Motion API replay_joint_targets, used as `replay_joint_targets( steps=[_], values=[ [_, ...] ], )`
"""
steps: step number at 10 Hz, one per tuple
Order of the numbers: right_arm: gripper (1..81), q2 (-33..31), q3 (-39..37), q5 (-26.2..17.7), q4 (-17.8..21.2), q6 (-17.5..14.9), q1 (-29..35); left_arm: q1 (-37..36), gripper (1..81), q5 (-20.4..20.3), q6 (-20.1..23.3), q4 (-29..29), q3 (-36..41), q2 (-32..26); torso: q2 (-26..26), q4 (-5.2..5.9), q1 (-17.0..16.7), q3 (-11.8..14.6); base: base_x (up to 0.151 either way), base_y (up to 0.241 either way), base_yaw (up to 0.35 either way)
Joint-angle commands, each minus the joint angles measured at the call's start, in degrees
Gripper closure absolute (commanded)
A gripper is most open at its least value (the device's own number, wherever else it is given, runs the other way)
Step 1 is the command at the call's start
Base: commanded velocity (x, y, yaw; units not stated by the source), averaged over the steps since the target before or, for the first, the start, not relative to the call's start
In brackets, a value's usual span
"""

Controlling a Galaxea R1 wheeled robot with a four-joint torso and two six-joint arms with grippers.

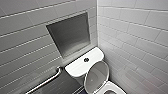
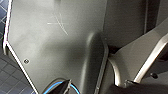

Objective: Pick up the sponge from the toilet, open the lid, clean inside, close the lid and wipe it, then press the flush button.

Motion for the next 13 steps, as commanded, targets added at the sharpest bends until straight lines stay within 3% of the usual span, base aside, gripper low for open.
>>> replay_joint_targets(
  steps=[1, 3, 5, 6, 8, 9, 12, 13],
  values=[
    [81.1, 0.40, 1.66, -7.00, -1.18, -0.31, 1.52, -0.34, 1.0, 4.28, -0.11, -0.64, 0.00, -0.62, 5.67, 0.00, -3.65, 0.00, 0.000, 0.000, 0.000],
    [81.1, 1.19, 0.08, -6.91, -1.27, -0.31, 1.08, -0.34, 1.0, 4.28, -0.11, -0.55, 0.00, -0.62, 9.86, 0.00, -6.27, 4.38, 0.000, 0.000, 0.000],
    [81.1, 1.72, -1.76, -6.91, -1.19, -0.22, 0.46, -0.42, 1.0, 4.28, -0.11, -0.47, 0.00, -0.62, 13.40, 0.00, -8.50, 6.25, 0.000, 0.000, 0.000],
    [81.1, 1.63, -2.29, -6.91, -1.19, -0.22, 0.12, -0.34, 1.0, 4.20, -0.11, -0.47, 0.00, -0.71, 15.57, 0.00, -9.90, 3.43, 0.000, 0.000, 0.000],
    [81.1, 1.81, -4.58, -6.47, -1.01, -0.31, -1.55, -0.34, 1.0, 4.19, -0.11, -0.38, 0.00, -0.71, 19.57, 0.00, -12.54, 4.39, 0.000, 0.000, 0.000],
    [81.1, 2.15, -5.37, -6.30, -1.19, -0.39, -3.21, -0.43, 1.0, 4.10, -0.11, -0.38, 0.00, -0.62, 15.91, 0.00, -10.21, 4.57, 0.000, 0.000, 0.000],
    [81.1, 6.28, -13.19, -4.54, -4.08, -1.36, -10.24, -2.79, 1.0, 4.02, -0.20, -0.64, 0.69, -0.97, 19.80, 0.00, -12.74, 4.60, 0.000, 0.000, 0.000],
    [81.1, 7.77, -15.99, -1.91, -4.88, -1.27, -12.71, -5.08, 1.0, 4.10, -0.28, -2.03, 2.27, -1.93, 20.24, -1.48, -13.05, 4.60, 0.000, 0.000, 0.000]
  ],
)
